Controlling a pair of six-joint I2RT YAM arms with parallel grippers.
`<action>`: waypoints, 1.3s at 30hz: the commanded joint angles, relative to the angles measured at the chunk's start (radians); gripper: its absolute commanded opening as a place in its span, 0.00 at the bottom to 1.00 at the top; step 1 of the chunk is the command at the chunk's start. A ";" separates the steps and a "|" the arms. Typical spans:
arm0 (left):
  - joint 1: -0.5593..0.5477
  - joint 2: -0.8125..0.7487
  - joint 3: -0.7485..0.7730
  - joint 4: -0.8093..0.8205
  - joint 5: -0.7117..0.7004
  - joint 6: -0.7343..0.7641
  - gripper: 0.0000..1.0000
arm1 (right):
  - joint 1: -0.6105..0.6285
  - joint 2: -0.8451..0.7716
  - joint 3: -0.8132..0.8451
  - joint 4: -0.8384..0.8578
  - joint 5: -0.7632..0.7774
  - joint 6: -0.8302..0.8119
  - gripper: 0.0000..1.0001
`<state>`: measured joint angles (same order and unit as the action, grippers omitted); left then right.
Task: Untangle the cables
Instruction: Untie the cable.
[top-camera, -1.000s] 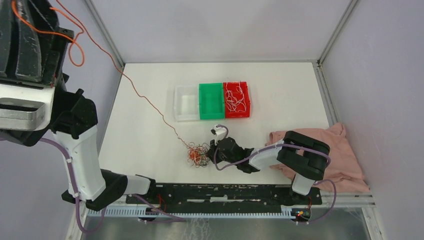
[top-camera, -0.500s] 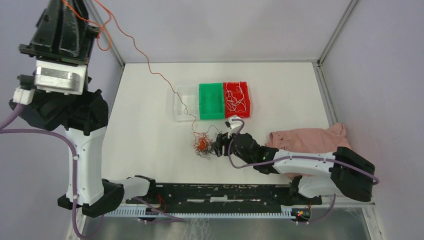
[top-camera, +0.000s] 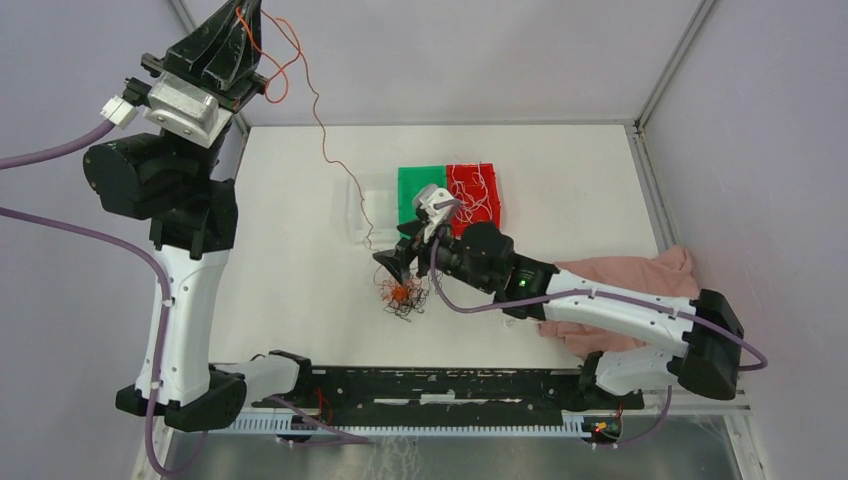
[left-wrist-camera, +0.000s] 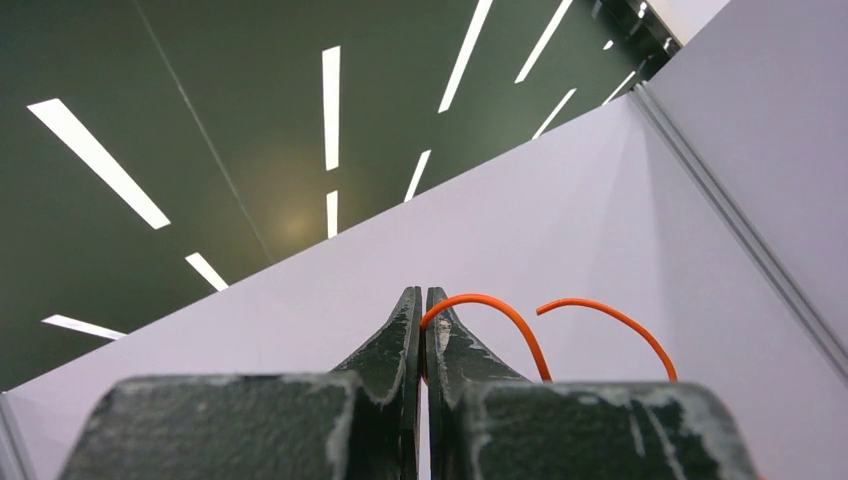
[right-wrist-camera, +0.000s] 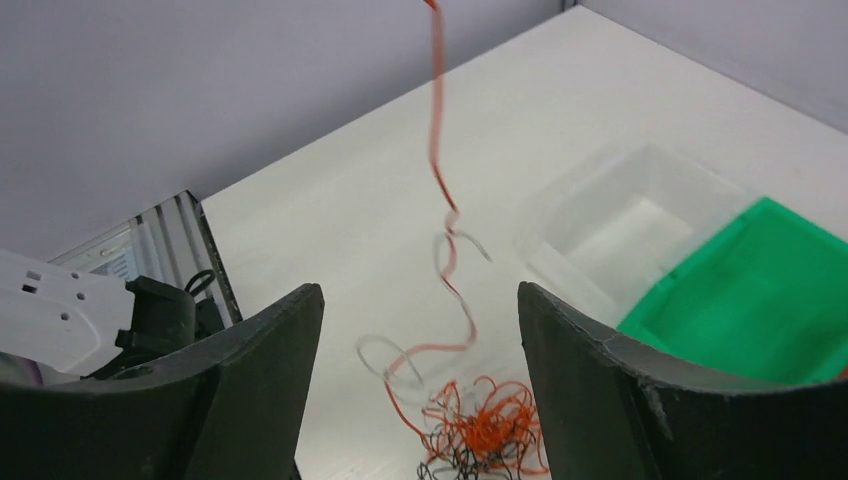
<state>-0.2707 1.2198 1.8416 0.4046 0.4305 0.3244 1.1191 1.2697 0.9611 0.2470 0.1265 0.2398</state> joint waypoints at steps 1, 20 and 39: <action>-0.003 -0.050 -0.026 -0.032 0.022 -0.068 0.03 | -0.005 0.100 0.156 0.042 -0.130 -0.077 0.77; -0.002 -0.155 -0.179 -0.055 0.030 -0.101 0.03 | -0.080 0.246 0.244 0.081 -0.054 -0.072 0.12; -0.002 -0.119 -0.097 -0.058 0.014 -0.065 0.03 | -0.113 0.271 0.206 0.086 -0.206 0.056 0.54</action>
<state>-0.2707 1.0992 1.7103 0.3382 0.4515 0.2516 1.0122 1.5829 1.1954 0.2802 -0.0536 0.2508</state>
